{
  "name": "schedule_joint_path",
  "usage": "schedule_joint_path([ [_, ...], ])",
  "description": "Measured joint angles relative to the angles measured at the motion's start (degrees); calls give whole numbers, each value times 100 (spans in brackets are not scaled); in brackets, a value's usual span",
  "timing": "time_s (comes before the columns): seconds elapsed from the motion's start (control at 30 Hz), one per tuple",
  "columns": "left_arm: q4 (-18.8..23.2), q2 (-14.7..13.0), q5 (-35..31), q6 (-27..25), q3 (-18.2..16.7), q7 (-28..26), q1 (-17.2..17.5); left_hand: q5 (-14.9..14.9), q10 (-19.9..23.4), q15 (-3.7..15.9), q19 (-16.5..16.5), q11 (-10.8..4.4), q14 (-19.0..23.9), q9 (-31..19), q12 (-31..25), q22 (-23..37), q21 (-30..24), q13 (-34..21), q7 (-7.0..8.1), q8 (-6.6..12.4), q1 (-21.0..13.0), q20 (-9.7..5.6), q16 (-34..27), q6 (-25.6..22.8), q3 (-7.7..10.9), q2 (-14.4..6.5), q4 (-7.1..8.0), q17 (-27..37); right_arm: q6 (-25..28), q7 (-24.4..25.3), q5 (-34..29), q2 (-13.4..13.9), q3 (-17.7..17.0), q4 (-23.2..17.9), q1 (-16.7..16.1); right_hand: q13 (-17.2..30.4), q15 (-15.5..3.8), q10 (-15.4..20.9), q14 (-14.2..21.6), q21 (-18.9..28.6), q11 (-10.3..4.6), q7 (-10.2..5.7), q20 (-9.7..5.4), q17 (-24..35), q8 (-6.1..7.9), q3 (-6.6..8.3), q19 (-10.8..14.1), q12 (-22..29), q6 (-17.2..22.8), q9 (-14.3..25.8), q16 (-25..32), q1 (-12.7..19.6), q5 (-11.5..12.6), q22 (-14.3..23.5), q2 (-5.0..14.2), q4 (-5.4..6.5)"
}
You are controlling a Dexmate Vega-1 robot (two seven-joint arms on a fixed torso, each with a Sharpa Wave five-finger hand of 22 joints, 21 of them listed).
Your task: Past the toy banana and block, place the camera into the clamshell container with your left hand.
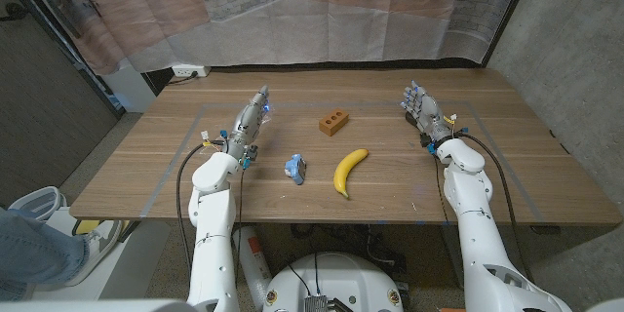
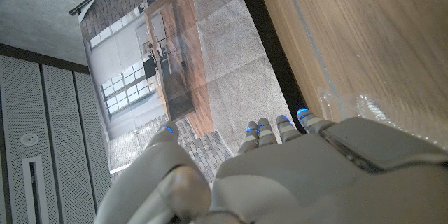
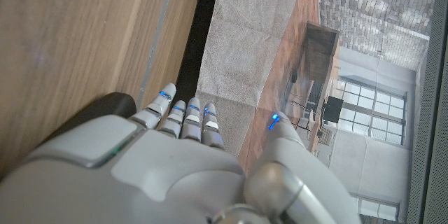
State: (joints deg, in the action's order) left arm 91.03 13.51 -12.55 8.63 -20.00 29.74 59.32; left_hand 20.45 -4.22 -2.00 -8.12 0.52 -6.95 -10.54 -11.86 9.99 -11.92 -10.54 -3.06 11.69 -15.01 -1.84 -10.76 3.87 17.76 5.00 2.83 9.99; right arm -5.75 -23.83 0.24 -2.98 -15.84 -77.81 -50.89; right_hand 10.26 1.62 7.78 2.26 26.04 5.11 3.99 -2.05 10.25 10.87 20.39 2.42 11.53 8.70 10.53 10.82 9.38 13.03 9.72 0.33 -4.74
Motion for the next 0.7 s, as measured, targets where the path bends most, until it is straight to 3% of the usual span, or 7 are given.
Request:
schedule_joint_path([
  [0.7,139,7,-113,51,109,-9,165,0,50,41,0,10,41,1,0,0,0,1,-31,0,-48,0,0,-30,0,-12,1,0,5,55,-18,0,-15,18,6,0,0,0,0,-22,0,0,0,0,0,-2,-1,0,0,0,0,0,-32,0,0,-1],
])
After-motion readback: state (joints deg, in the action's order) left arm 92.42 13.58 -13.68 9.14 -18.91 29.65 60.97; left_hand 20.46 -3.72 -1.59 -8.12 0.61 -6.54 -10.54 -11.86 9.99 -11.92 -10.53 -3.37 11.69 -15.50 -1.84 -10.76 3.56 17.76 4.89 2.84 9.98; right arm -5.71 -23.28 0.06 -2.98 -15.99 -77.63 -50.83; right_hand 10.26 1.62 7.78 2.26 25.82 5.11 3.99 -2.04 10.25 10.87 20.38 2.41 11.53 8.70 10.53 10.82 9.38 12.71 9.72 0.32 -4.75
